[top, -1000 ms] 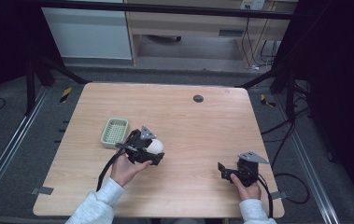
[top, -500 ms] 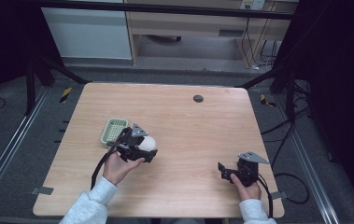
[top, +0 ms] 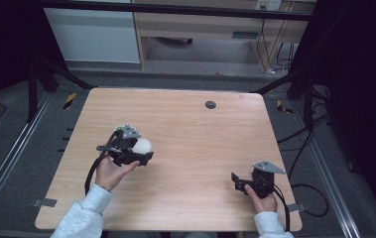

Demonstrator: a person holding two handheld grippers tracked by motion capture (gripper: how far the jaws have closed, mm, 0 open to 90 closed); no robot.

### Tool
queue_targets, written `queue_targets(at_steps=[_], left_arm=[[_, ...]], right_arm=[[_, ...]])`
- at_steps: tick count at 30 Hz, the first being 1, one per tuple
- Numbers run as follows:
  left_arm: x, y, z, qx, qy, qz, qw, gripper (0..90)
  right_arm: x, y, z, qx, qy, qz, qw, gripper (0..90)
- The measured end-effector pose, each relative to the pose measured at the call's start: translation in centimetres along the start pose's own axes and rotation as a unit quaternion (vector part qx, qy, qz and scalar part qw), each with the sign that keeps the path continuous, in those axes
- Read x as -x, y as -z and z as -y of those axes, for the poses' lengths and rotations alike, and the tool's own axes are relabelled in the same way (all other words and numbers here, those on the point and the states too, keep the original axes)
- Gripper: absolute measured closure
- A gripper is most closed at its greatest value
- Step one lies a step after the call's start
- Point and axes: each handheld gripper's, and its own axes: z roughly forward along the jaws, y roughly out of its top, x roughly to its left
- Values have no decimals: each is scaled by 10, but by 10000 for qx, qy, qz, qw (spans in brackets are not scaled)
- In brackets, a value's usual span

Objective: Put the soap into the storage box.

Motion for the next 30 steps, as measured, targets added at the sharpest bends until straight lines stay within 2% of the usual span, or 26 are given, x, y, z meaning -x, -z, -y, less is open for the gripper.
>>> queue_targets(at_steps=[8,14,28,30], left_arm=[[-20,5,0,-49,99,-206,9997,226],[-32,6,1,-45,232,-273,9993,226],[-56,0,5,-160,482,-453,9977,226],[-60,-1,5,-178,511,-482,9974,226]], right_arm=[[0,0,0,3,3,0,10000,37],[0,-1,0,11,50,22,10000,37],[1,-1,0,26,79,24,10000,37],[0,0,0,4,20,-7,10000,37]])
